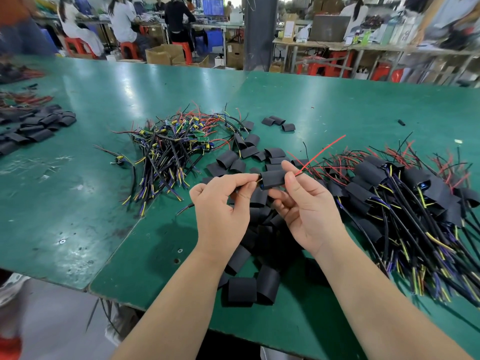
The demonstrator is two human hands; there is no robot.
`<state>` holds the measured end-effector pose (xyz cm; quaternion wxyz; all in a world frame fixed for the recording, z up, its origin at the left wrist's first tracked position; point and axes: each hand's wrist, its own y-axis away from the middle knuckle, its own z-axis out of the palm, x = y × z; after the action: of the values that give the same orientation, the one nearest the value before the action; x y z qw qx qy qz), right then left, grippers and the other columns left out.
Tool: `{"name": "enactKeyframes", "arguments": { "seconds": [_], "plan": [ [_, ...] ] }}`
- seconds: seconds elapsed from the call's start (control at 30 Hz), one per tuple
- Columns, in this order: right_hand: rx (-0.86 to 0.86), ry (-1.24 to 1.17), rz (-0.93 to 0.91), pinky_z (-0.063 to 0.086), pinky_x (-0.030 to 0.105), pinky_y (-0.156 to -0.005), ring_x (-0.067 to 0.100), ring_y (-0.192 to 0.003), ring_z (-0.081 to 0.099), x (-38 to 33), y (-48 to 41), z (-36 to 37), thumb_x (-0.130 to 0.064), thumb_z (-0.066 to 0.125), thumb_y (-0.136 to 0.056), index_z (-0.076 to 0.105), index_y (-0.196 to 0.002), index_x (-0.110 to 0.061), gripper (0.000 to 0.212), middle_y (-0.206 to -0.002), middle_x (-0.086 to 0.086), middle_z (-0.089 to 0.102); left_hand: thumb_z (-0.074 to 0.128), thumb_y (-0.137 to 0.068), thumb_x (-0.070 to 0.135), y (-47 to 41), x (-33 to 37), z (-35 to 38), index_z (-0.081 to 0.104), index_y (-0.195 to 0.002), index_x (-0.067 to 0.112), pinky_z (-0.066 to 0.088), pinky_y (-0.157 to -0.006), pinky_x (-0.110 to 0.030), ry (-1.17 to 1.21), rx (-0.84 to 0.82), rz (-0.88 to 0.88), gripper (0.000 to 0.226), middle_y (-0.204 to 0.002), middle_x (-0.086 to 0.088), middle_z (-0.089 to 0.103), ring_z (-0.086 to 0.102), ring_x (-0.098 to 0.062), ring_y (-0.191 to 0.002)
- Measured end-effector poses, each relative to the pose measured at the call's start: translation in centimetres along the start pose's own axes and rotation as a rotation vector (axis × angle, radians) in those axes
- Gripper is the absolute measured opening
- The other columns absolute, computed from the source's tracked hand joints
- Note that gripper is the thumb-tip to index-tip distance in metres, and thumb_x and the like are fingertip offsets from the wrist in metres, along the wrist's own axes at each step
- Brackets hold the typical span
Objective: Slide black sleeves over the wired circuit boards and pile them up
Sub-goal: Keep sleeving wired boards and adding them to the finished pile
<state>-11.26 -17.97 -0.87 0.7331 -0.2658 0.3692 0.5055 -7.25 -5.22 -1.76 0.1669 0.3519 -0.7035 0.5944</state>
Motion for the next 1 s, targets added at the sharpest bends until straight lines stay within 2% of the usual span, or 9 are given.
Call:
{"name": "enactKeyframes", "arguments": {
  "seconds": [0.13,0.3,0.47,0.57,0.67,0.73,0.83,0.93,1.0],
  "plan": [
    [-0.028,0.007,0.019,0.051,0.019,-0.055,0.010,-0.060,0.067,-0.09,0.24,0.06,-0.023,0.065,-0.071,0.078,-0.085,-0.020,0.019,-0.079,0.001,0.073,0.064,-0.086,0.018,-0.01,-0.22,0.05,0.071,-0.089,0.027,0.042,-0.077,-0.048,-0.009,0.024,0.026,0.012,-0.078,0.019,0.064,0.055,-0.001,-0.065],
    [-0.072,0.057,0.031,0.052,0.018,-0.058,0.010,-0.067,0.068,-0.05,0.34,0.11,-0.023,0.065,-0.072,0.080,-0.083,-0.025,0.019,-0.083,-0.001,0.073,0.064,-0.087,0.017,0.06,-0.35,-0.06,0.069,-0.090,0.030,0.032,-0.081,-0.034,-0.032,0.024,0.021,0.014,-0.078,0.020,0.063,0.056,-0.002,-0.068],
    [-0.077,0.108,0.022,0.052,0.019,-0.058,0.011,-0.070,0.070,-0.06,0.27,0.00,-0.022,0.064,-0.072,0.080,-0.077,-0.019,0.016,-0.107,-0.010,0.072,0.063,-0.087,0.020,-0.06,-0.41,-0.20,0.070,-0.089,0.030,0.029,-0.083,-0.028,-0.039,0.010,-0.004,0.012,-0.078,0.020,0.064,0.055,-0.001,-0.068],
    [-0.081,0.095,0.039,0.052,0.019,-0.057,0.012,-0.069,0.070,0.12,0.13,-0.05,-0.022,0.065,-0.072,0.079,-0.080,-0.017,0.017,-0.100,-0.008,0.074,0.064,-0.086,0.021,-0.08,-0.22,-0.22,0.065,-0.089,0.032,0.036,-0.088,-0.036,-0.002,0.014,-0.052,0.011,-0.077,0.020,0.065,0.059,-0.001,-0.071],
    [-0.088,0.049,0.068,0.053,0.018,-0.058,0.012,-0.069,0.071,0.05,-0.08,-0.18,-0.021,0.064,-0.075,0.078,-0.088,-0.021,0.019,-0.085,0.002,0.074,0.066,-0.084,0.020,-0.18,0.10,-0.13,0.058,-0.098,0.031,0.044,-0.087,-0.057,0.139,-0.006,-0.113,0.019,-0.079,0.016,0.068,0.066,-0.008,-0.078],
    [-0.097,0.033,0.079,0.053,0.018,-0.059,0.012,-0.068,0.071,-0.06,-0.16,-0.26,-0.018,0.063,-0.076,0.077,-0.091,-0.020,0.021,-0.079,0.001,0.073,0.064,-0.085,0.020,-0.20,0.24,-0.14,0.059,-0.105,0.032,0.043,-0.087,-0.059,0.125,-0.035,-0.094,0.024,-0.079,0.013,0.069,0.066,-0.009,-0.077],
    [-0.103,0.025,0.090,0.054,0.019,-0.059,0.014,-0.067,0.071,-0.15,-0.20,-0.43,-0.013,0.058,-0.081,0.070,-0.099,-0.017,0.022,-0.076,-0.002,0.071,0.063,-0.086,0.021,-0.11,0.12,-0.11,0.065,-0.104,0.030,0.040,-0.090,-0.053,0.064,-0.066,-0.064,0.021,-0.080,0.014,0.069,0.064,-0.005,-0.075],
    [-0.107,0.031,0.098,0.053,0.020,-0.057,0.016,-0.065,0.071,-0.41,-0.17,-0.66,-0.005,0.050,-0.092,0.067,-0.101,-0.015,0.021,-0.077,0.001,0.071,0.063,-0.085,0.023,0.03,0.10,0.04,0.065,-0.097,0.038,0.034,-0.088,-0.036,0.007,-0.075,-0.044,0.019,-0.084,0.020,0.067,0.057,0.004,-0.073],
    [-0.113,0.052,0.092,0.052,0.020,-0.054,0.017,-0.064,0.071,-0.56,-0.13,-0.62,-0.005,0.055,-0.088,0.066,-0.100,-0.013,0.018,-0.075,0.001,0.072,0.064,-0.085,0.024,0.07,0.05,0.08,0.065,-0.095,0.040,0.030,-0.085,-0.032,-0.017,-0.077,-0.036,0.019,-0.084,0.023,0.065,0.056,0.005,-0.073]
  ]
}}
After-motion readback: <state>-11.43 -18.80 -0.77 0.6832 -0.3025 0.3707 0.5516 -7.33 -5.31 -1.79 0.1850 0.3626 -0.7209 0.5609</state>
